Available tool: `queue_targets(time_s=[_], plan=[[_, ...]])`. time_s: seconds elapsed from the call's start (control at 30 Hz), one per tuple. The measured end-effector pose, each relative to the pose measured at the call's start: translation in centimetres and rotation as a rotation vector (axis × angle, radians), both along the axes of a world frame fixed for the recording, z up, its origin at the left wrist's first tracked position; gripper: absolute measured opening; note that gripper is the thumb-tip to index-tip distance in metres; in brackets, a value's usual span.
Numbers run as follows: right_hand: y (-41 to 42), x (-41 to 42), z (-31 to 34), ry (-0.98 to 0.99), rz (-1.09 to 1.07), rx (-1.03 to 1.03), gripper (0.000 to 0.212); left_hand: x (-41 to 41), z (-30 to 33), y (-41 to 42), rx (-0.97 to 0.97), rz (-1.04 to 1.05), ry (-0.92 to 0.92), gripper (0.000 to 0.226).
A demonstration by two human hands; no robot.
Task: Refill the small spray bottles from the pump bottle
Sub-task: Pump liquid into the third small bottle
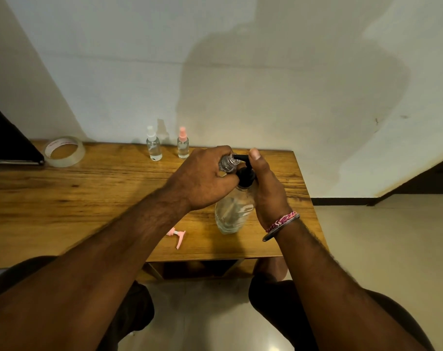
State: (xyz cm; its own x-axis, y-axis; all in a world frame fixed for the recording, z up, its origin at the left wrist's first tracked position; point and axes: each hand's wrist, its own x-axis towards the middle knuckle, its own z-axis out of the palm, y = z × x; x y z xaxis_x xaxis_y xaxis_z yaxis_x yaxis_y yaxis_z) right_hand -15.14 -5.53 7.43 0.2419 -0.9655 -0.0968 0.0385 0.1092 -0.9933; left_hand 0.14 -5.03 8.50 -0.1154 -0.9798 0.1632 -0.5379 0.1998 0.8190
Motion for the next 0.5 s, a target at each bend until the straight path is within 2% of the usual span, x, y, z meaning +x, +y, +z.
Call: queue_targets(time_s=[0.17, 0.33, 0.4, 0.5], plan=[[0.24, 0.22, -0.28, -0.037, -0.005, 0.001, 0.067, -0.11, 0.05, 0.05, 0.011, 0.016, -0.013, 0.022], [0.06, 0.35, -0.62, -0.05, -0.029, 0.012, 0.069, -0.12, 0.05, 0.07, 0.023, 0.016, -0.024, 0.024], [-0.04, 0.39, -0.73, -0.042, -0.041, 0.007, 0.065, -0.11, 0.03, 0.04, 0.025, 0.018, -0.027, 0.025], [-0.14, 0.38, -0.77, -0.026, -0.068, -0.009, 0.048, -0.12, -0.11, -0.03, 0.024, 0.017, -0.028, 0.025]])
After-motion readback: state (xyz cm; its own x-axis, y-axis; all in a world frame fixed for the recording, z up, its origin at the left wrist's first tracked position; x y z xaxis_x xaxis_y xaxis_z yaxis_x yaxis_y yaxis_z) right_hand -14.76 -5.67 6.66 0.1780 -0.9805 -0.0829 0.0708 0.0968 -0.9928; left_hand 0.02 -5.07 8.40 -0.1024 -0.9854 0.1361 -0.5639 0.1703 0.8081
